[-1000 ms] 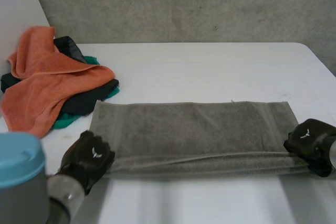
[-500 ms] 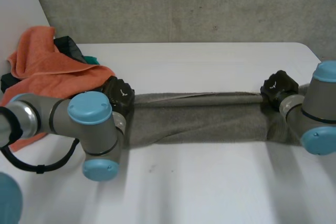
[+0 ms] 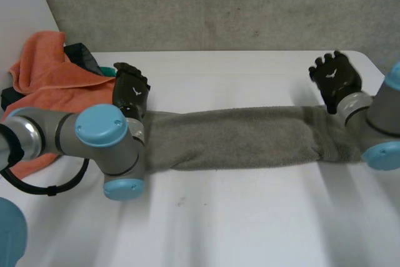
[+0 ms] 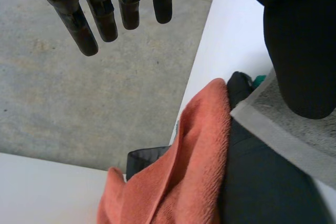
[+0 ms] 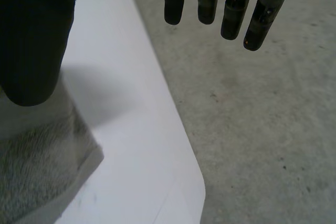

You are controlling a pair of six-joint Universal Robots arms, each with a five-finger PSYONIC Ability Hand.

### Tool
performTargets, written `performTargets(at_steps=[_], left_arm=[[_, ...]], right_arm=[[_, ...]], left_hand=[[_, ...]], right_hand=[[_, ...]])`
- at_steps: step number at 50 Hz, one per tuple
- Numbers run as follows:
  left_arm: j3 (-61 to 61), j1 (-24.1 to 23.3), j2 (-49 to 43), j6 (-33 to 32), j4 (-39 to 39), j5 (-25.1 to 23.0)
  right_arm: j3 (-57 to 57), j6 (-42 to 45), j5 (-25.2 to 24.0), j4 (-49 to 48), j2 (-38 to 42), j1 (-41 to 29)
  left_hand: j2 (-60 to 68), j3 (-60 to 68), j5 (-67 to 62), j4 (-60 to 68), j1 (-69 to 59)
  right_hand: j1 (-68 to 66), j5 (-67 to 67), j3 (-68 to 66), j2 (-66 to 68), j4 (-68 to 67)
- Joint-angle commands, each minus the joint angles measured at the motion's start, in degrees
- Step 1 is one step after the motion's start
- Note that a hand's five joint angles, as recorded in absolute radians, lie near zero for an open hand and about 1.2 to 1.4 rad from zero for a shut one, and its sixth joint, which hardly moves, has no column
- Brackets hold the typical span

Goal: Fold the laundry.

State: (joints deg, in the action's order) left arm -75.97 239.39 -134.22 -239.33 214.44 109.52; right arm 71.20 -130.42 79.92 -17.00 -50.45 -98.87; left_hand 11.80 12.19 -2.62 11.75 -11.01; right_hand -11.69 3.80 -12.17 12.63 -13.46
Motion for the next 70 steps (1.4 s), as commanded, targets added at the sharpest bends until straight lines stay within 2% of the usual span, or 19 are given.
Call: performTargets(at_steps=[1, 6, 10, 16, 20, 24, 25, 27, 36, 40, 44, 50, 54, 59, 64, 70], left_arm=[[-4.9, 0.6, 5.8, 1.0, -0.2, 0.1], [-9.8, 0.8, 10.4, 3.7, -0.2, -0.3], [-13.7, 0.8, 13.4, 6.9, -0.2, -0.4], [-17.3, 0.6, 15.0, 9.8, -0.2, -0.7], [-17.7, 0.6, 15.0, 10.0, -0.2, -0.7], [-17.8, 0.8, 14.8, 10.0, -0.2, -0.7], [-17.8, 0.8, 14.9, 10.0, -0.2, -0.7], [-17.8, 0.8, 14.8, 10.0, -0.2, -0.7], [-18.2, 0.8, 15.3, 10.0, -0.5, -0.6], [-19.2, 0.9, 16.3, 9.9, -0.7, -0.6], [-20.3, 1.1, 17.6, 9.9, -0.7, -0.7], [-21.7, 1.3, 19.1, 9.9, -0.8, -0.7], [-21.8, 1.3, 19.5, 9.9, -0.8, -0.7], [-21.8, 1.3, 20.2, 10.0, -0.8, -0.6], [-22.5, 1.3, 21.5, 10.0, -0.8, -0.6], [-23.7, 1.3, 23.0, 10.1, -0.8, -0.6]], right_arm=[[2.0, -11.9, -1.6, 13.6, -10.6, 4.6], [3.7, -14.8, -4.6, 26.9, -12.6, 8.5], [6.7, -15.1, -6.1, 31.3, -12.6, 11.1], [10.3, -15.0, -8.5, 27.9, -10.1, 12.9], [11.4, -14.4, -8.6, 23.8, -7.1, 13.3], [11.3, -14.1, -8.2, 21.2, -4.5, 13.3], [10.8, -14.0, -8.2, 20.6, -3.5, 13.3], [10.3, -13.9, -8.1, 20.1, -2.9, 13.4], [9.3, -10.3, -6.4, 18.8, -3.4, 16.9], [9.0, -4.6, -4.3, 17.9, -4.8, 21.0], [8.2, 5.8, -0.8, 17.7, -6.5, 24.8], [6.8, 11.7, -0.2, 14.6, -7.3, 24.3], [6.7, 11.6, -0.5, 11.4, -8.7, 18.9], [7.7, 11.5, -1.7, 5.7, -12.3, 9.0], [9.2, 11.4, -7.7, 2.0, -13.3, -4.9], [10.9, 11.4, -15.7, 1.5, -12.2, -17.6]], left_hand=[[-1.6, -2.0, 2.4, -1.5, 0.8], [-1.6, -2.0, 2.4, -1.5, 0.8], [-1.6, -2.0, 2.4, -1.5, 0.8], [-1.6, -2.0, 2.4, -1.5, 0.8], [-1.6, -2.0, 2.4, -1.5, 0.8], [-1.6, -2.0, 2.4, -1.5, 0.8], [-1.6, -2.0, 2.4, -1.5, 0.8], [-1.6, -2.0, 2.4, -1.5, 0.8], [-1.6, -2.0, 2.4, -1.5, 0.8], [-1.6, -2.0, 2.4, -1.5, 0.8], [-1.6, -2.0, 2.4, -1.5, 0.8], [-1.8, -2.1, 2.6, -1.7, 1.0], [-1.7, -2.1, 2.6, -1.7, 1.0], [-1.8, -2.1, 2.6, -1.7, 1.0], [-1.7, -2.1, 2.6, -1.7, 1.0], [-1.6, -2.0, 2.4, -1.5, 0.8]], right_hand=[[1.7, -3.8, 2.2, -2.6, 3.5], [1.7, -3.8, 2.2, -2.6, 3.5], [1.7, -3.8, 2.2, -2.6, 3.5], [-2.4, 0.3, -1.9, 1.5, -0.7], [-10.5, 8.4, -10.0, 9.5, -8.7], [-25.8, 23.7, -25.3, 24.8, -24.0], [-43.1, 41.0, -42.6, 42.2, -41.4], [-68.2, 66.1, -67.7, 67.3, -66.4], [-68.3, 66.2, -67.8, 67.4, -66.5], [-68.3, 66.2, -67.8, 67.4, -66.5], [-68.3, 66.2, -67.8, 67.4, -66.5], [-68.3, 66.2, -67.8, 67.4, -66.5], [-68.3, 66.2, -67.8, 67.4, -66.5], [-68.3, 66.2, -67.8, 67.4, -66.5], [-68.3, 66.2, -67.8, 67.4, -66.5], [-68.3, 66.2, -67.8, 67.4, -66.5]])
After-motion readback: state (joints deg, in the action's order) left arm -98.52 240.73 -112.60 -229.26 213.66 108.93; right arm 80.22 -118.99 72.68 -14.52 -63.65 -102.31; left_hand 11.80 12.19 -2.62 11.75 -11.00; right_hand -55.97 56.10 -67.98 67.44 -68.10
